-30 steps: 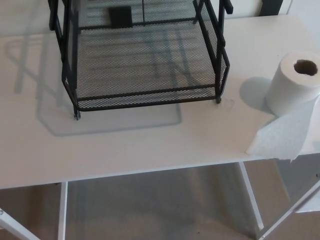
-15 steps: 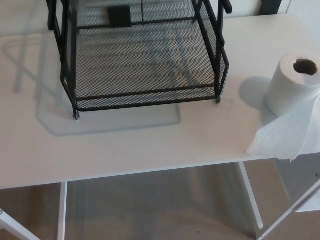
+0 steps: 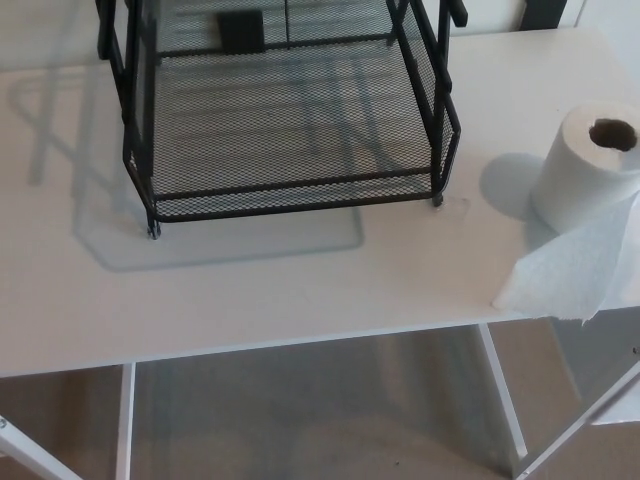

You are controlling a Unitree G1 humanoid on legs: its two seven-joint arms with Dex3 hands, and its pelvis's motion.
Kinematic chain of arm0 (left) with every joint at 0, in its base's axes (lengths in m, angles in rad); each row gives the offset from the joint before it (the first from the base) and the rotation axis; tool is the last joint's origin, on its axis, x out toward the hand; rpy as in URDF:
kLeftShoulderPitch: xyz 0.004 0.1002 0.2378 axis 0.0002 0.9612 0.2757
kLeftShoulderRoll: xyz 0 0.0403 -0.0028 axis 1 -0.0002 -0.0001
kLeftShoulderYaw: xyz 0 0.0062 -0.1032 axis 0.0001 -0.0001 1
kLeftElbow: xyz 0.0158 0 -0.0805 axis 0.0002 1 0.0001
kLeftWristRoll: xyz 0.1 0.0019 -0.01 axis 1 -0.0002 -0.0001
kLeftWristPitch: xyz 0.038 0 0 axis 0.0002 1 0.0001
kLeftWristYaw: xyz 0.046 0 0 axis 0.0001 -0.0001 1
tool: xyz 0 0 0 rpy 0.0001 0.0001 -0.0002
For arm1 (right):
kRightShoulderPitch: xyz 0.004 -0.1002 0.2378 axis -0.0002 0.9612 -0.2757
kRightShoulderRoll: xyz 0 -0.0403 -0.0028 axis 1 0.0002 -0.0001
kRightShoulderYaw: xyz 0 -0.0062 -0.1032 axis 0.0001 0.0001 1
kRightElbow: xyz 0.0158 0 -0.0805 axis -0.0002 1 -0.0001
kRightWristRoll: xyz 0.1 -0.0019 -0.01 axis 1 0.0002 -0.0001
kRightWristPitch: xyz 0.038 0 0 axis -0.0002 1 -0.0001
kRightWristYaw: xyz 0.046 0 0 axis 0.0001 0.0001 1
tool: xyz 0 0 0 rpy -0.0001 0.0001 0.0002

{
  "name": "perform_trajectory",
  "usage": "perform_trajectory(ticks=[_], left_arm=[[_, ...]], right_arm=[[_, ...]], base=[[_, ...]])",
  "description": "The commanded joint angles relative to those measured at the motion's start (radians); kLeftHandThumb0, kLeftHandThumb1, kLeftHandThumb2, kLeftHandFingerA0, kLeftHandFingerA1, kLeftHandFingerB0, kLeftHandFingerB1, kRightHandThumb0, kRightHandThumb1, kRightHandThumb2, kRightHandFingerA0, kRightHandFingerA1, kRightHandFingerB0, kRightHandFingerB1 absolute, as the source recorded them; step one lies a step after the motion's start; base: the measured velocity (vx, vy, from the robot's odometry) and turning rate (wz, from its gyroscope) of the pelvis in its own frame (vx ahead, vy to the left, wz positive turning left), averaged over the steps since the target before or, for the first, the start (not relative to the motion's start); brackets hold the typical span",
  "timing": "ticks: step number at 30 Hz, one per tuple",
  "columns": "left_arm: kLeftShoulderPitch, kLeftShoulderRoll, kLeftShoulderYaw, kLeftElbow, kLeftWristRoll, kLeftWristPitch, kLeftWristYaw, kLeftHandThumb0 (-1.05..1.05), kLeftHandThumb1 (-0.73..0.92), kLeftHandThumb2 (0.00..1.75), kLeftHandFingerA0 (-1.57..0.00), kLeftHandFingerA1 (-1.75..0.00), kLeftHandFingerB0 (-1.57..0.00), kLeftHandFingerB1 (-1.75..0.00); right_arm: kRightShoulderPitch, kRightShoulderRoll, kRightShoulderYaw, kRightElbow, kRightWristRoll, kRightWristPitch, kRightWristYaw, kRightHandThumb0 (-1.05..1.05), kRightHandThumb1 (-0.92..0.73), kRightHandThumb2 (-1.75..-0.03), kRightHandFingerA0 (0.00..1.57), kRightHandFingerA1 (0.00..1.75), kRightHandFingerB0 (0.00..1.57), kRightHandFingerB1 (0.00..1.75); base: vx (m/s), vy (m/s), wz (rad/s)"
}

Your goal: The robot walks towards a desk on which a file tray is kept in the middle and a toilet paper roll is kept on its right. The robot uses its right hand to hook on finger in the gap of the roll and grabs it, lifts it and places it on the tray.

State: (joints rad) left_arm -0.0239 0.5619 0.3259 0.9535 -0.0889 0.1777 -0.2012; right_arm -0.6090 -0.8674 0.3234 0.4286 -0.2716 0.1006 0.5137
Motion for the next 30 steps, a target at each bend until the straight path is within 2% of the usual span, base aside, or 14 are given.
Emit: perform_trajectory(ticks=[1,4,6,8,10,12,14,16,17,18,22,26,28,30], left_arm=[[-0.003,0.027,-0.002,0.000,0.002,0.044,0.012,-1.05,0.80,1.35,-0.44,-0.97,-0.07,-0.55],[-0.008,0.026,0.001,0.003,0.001,0.051,0.021,-1.05,0.79,1.31,-0.92,-1.37,-0.09,-0.61],[-0.007,0.027,-0.003,0.001,0.007,0.052,0.027,-1.05,0.80,1.31,-0.86,-1.32,-0.09,-0.61],[0.001,0.024,0.006,-0.002,-0.005,0.031,0.014,-1.05,0.79,1.31,-1.00,-1.44,-0.10,-0.62],[-0.001,0.025,0.003,0.013,-0.001,0.021,0.012,-1.05,0.80,1.35,-0.41,-1.00,-0.07,-0.57],[-0.005,0.026,0.003,0.017,-0.003,0.028,0.011,-1.05,0.78,1.34,-0.92,-1.40,-0.10,-0.61],[0.000,0.022,0.008,0.015,-0.009,0.025,0.008,-1.00,0.77,1.36,-0.65,-1.19,0.00,-0.57],[0.006,0.028,-0.013,0.004,0.011,0.026,0.009,-1.05,0.79,1.31,-0.88,-1.32,-0.02,-0.66],[0.003,0.027,-0.007,0.006,0.004,0.032,0.008,-1.00,0.77,1.36,-0.59,-1.11,-0.01,-0.55],[0.001,0.027,-0.004,0.000,0.002,0.039,0.019,-1.05,0.80,1.36,-0.80,-1.29,-0.06,-0.54],[0.000,0.024,0.001,-0.004,-0.003,0.045,0.024,-1.04,0.82,1.35,-0.45,-0.98,-0.06,-0.52],[0.000,0.025,-0.010,-0.006,0.007,0.044,0.020,-1.05,0.78,1.30,-1.19,-1.54,-0.08,-0.70],[0.001,0.024,-0.012,-0.011,0.008,0.042,0.021,-1.00,0.79,1.36,-0.60,-1.15,-0.07,-0.58],[0.002,0.025,-0.016,-0.019,0.010,0.048,0.021,-1.01,0.79,1.37,-0.72,-1.21,-0.05,-0.54]], right_arm=[[-0.036,0.020,0.015,0.026,-0.086,0.015,0.010,-0.56,-0.59,-0.58,0.21,0.61,0.06,0.30],[-0.047,0.031,0.017,0.035,-0.102,0.007,0.003,-0.57,-0.59,-0.58,0.21,0.60,0.05,0.30],[-0.046,0.038,0.008,0.017,-0.104,0.019,0.004,-0.59,-0.45,-0.82,0.23,0.65,0.02,0.33],[-0.045,0.049,-0.005,0.011,-0.099,0.026,0.005,-0.57,-0.59,-0.57,0.22,0.73,0.06,0.30],[-0.043,0.055,-0.008,0.000,-0.112,0.035,0.002,-0.55,-0.58,-0.60,0.17,0.54,0.06,0.26],[-0.045,0.065,-0.020,-0.010,-0.105,0.044,0.003,-0.35,-0.46,-0.99,0.00,0.51,0.00,0.52],[-0.048,0.067,-0.026,-0.015,-0.107,0.044,0.012,-0.54,-0.60,-0.58,0.11,0.43,0.03,0.30],[-0.049,0.071,-0.038,-0.011,-0.102,0.029,0.009,-0.55,-0.60,-0.58,0.12,0.41,0.04,0.29],[-0.046,0.070,-0.038,-0.015,-0.111,0.017,-0.001,-0.55,-0.59,-0.60,0.17,0.46,0.06,0.24],[-0.042,0.071,-0.038,-0.020,-0.115,0.000,-0.007,-0.35,-0.45,-0.99,0.00,0.51,0.00,0.52],[-0.034,0.078,-0.033,-0.049,-0.132,0.028,0.006,-0.55,-0.59,-0.60,0.17,0.47,0.07,0.24],[-0.025,0.100,-0.013,-0.064,-0.152,0.061,0.023,-0.55,-0.59,-0.60,0.18,0.38,0.07,0.26],[-0.022,0.110,-0.010,-0.063,-0.157,0.058,0.018,-0.55,-0.59,-0.60,0.21,0.42,0.09,0.26],[-0.008,0.117,-0.001,-0.069,-0.171,0.003,-0.014,-0.60,-0.46,-0.81,0.36,0.78,0.04,0.34]], base=[[0.00,0.000,0.00],[0.00,0.000,0.00],[0.00,0.000,0.00],[0.00,0.000,0.00],[0.00,0.000,0.00],[0.00,0.000,0.00],[0.00,0.000,0.00],[0.00,0.000,0.00],[0.00,0.000,0.00],[0.00,0.000,0.00],[0.00,0.000,0.00],[0.00,0.000,0.00],[0.00,0.000,0.00],[0.00,0.000,0.00]])
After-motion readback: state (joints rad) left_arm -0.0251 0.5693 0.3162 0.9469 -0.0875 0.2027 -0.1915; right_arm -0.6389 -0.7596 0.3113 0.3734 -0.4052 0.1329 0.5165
